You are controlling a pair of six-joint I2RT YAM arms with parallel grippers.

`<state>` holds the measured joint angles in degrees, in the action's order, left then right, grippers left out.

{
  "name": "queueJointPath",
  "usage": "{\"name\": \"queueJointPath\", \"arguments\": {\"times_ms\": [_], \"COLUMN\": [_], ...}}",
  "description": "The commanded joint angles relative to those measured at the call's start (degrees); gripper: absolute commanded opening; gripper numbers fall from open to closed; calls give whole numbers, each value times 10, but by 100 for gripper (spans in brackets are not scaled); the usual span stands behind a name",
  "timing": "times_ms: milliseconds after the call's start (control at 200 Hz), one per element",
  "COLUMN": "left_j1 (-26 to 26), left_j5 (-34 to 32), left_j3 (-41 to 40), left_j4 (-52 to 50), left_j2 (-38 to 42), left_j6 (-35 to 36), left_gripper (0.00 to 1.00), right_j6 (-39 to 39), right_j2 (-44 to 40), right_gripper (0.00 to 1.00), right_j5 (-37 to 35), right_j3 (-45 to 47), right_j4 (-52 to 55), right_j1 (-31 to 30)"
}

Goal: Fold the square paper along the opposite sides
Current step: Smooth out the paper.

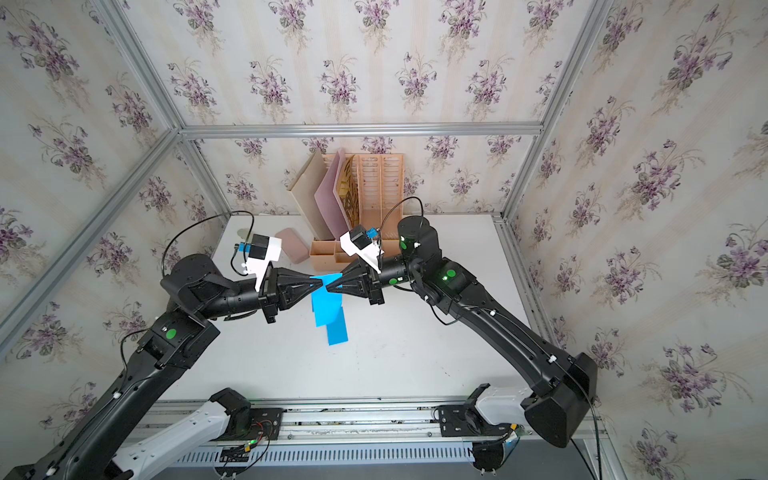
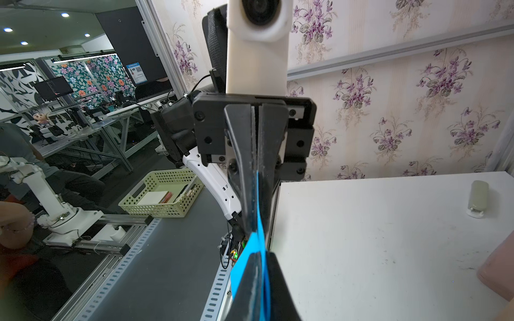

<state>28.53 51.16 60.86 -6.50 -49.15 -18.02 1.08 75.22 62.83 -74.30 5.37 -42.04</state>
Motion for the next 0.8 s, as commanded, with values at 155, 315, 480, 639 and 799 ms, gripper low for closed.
{"name": "queueJointPath", "arguments": {"times_ms": [155, 315, 480, 639, 799], "left_j1": [0, 0, 0, 0, 0], "left_j5": [-5, -9, -12, -12, -15], "left_j3": [14, 14, 19, 28, 33], "left_j4": [33, 44, 51, 55, 64], "left_j2": [-5, -2, 0, -2, 0], "left_j6": [-3, -8, -11, -11, -12], "left_gripper": [0, 0, 0, 0, 0], "right_j6": [-37, -55, -68, -76, -78], "right_j2": [-5, -12, -14, -17, -16], "right_gripper": [0, 21, 0, 17, 0], "right_j5": [26, 29, 33, 37, 38], "right_j3": [23, 35, 42, 46, 46], "right_j4": [-58, -88, -104, -116, -117], "right_j1": [-1, -1, -1, -1, -1]}}
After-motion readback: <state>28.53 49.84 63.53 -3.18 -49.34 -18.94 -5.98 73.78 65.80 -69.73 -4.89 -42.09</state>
